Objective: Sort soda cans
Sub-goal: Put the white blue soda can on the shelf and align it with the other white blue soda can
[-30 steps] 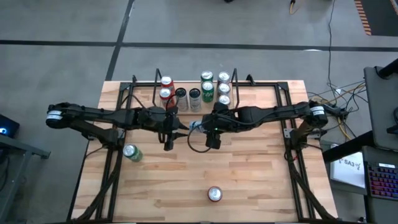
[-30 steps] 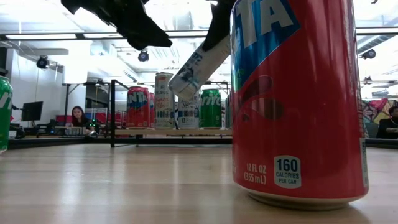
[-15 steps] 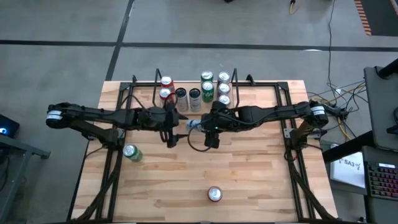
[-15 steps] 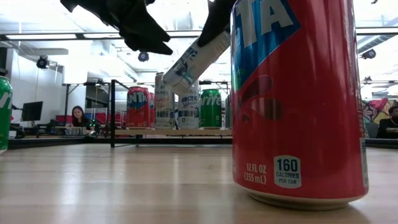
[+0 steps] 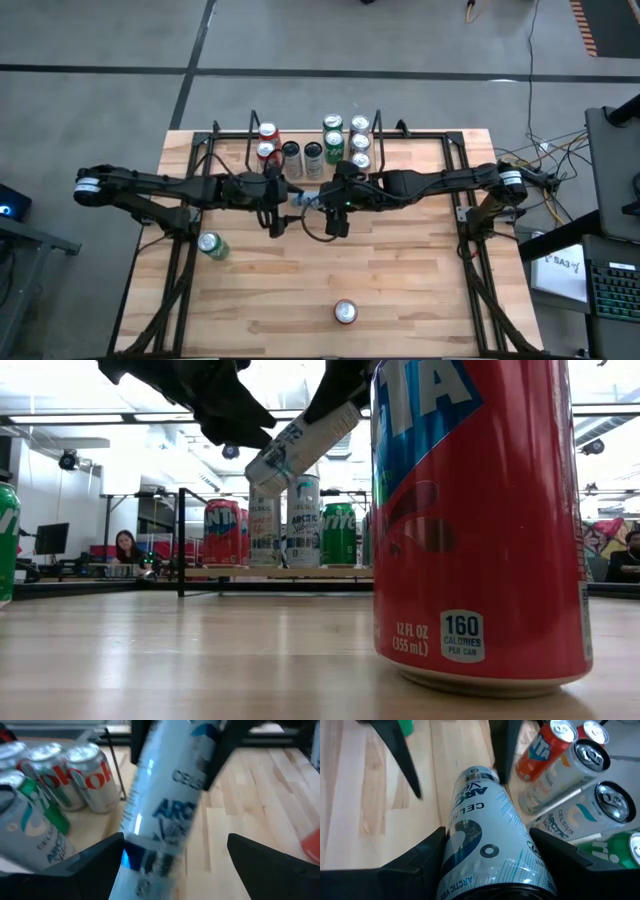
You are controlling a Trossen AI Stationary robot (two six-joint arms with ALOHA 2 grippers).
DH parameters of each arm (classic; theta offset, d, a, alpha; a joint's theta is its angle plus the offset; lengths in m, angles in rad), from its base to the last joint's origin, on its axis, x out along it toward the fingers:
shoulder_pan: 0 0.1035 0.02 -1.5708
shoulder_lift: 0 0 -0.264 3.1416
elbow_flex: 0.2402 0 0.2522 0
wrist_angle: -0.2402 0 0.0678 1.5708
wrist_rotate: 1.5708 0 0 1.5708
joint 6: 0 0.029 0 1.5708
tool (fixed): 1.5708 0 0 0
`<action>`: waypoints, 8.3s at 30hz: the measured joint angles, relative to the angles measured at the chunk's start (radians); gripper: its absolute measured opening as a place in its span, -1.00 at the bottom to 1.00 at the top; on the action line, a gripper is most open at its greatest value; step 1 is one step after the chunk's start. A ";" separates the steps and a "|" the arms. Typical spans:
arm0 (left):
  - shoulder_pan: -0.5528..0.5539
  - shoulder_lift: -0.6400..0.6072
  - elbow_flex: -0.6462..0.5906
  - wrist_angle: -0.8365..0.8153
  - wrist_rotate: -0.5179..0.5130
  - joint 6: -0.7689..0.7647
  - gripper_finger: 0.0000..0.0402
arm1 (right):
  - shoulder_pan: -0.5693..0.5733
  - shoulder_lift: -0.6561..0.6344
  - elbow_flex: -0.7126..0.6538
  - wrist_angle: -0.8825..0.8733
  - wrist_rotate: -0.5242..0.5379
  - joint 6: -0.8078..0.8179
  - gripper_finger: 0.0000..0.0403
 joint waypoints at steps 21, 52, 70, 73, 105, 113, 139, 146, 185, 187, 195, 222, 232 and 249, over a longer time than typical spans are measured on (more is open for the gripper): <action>0.000 0.139 -0.002 0.139 -0.094 0.046 0.38 | 0.000 0.000 0.004 0.042 -0.016 -0.020 0.17; -0.033 -0.013 -0.161 0.576 -0.133 0.054 0.19 | 0.000 -0.247 0.004 0.263 -0.056 -0.267 0.57; -0.133 -0.085 -0.240 0.852 -0.142 0.177 0.19 | 0.000 -0.241 -0.073 0.352 -0.204 -0.257 0.65; -0.131 -0.078 -0.242 0.861 -0.156 0.192 0.19 | 0.000 -0.210 -0.077 0.414 -0.212 -0.257 0.65; -0.123 0.023 -0.197 0.927 -0.229 0.230 0.19 | -0.028 -0.099 -0.058 0.694 -0.266 -0.315 0.61; -0.123 0.037 -0.181 0.924 -0.236 0.238 0.19 | -0.028 -0.099 -0.050 0.679 -0.267 -0.306 0.31; -0.122 -0.047 -0.178 0.869 -0.318 0.251 0.78 | -0.104 -0.124 -0.030 0.642 -0.259 -0.270 0.20; -0.122 -0.146 -0.178 0.808 -0.392 0.324 0.78 | -0.180 -0.125 0.004 0.647 -0.251 -0.285 0.20; -0.121 -0.438 -0.187 0.669 -0.654 0.552 0.78 | -0.474 0.274 0.526 0.317 -0.319 -0.269 0.20; -0.122 -0.437 -0.187 0.669 -0.655 0.552 0.78 | -0.483 0.292 0.526 0.313 -0.316 -0.269 0.20; -0.121 -0.436 -0.187 0.666 -0.655 0.552 0.78 | -0.513 0.353 0.524 0.315 -0.324 -0.253 0.20; -0.122 -0.435 -0.187 0.643 -0.673 0.566 0.78 | -0.539 0.376 0.368 0.472 -0.398 -0.253 0.20; -0.122 -0.435 -0.187 0.627 -0.673 0.566 0.78 | -0.543 0.372 0.267 0.595 -0.399 -0.239 0.20; -0.121 -0.435 -0.187 0.621 -0.673 0.566 0.78 | -0.550 0.370 0.234 0.648 -0.396 -0.156 0.20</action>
